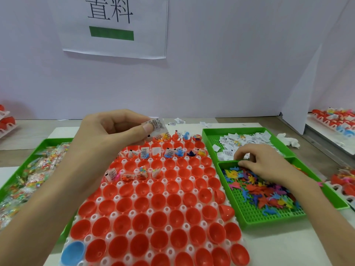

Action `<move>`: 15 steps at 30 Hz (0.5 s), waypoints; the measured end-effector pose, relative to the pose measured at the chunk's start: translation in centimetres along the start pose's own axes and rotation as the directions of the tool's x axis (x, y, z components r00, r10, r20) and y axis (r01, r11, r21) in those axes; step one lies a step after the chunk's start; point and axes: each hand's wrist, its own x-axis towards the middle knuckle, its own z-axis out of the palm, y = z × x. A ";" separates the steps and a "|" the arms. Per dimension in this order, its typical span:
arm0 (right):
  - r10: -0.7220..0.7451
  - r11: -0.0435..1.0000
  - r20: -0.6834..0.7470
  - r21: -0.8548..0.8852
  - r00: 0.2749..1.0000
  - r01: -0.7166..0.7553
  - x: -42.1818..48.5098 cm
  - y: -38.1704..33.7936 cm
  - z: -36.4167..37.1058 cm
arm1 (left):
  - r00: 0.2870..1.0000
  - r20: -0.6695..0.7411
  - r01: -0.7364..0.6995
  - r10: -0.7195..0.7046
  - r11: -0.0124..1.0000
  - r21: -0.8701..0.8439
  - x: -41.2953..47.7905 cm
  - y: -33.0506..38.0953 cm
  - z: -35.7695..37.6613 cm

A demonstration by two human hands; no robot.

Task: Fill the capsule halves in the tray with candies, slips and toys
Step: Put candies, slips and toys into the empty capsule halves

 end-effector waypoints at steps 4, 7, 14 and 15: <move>-0.005 1.000 -0.026 0.000 1.000 0.005 1.5 0.2 0.4 | 1.000 0.000 0.006 -0.006 1.000 -0.004 0.1 -0.3 0.1; -0.012 1.000 -0.040 0.001 0.999 0.012 2.5 0.1 0.5 | 1.000 0.002 0.013 -0.013 1.000 0.004 0.1 -0.3 0.4; 0.055 0.998 0.070 0.023 0.996 -0.057 3.8 -1.2 -2.5 | 1.000 0.001 0.025 -0.025 0.999 0.026 -0.1 -0.5 0.7; 0.048 0.998 0.046 0.025 0.998 -0.049 4.0 -1.4 -3.3 | 1.000 -0.001 0.028 -0.028 0.999 0.034 -0.1 -0.5 0.8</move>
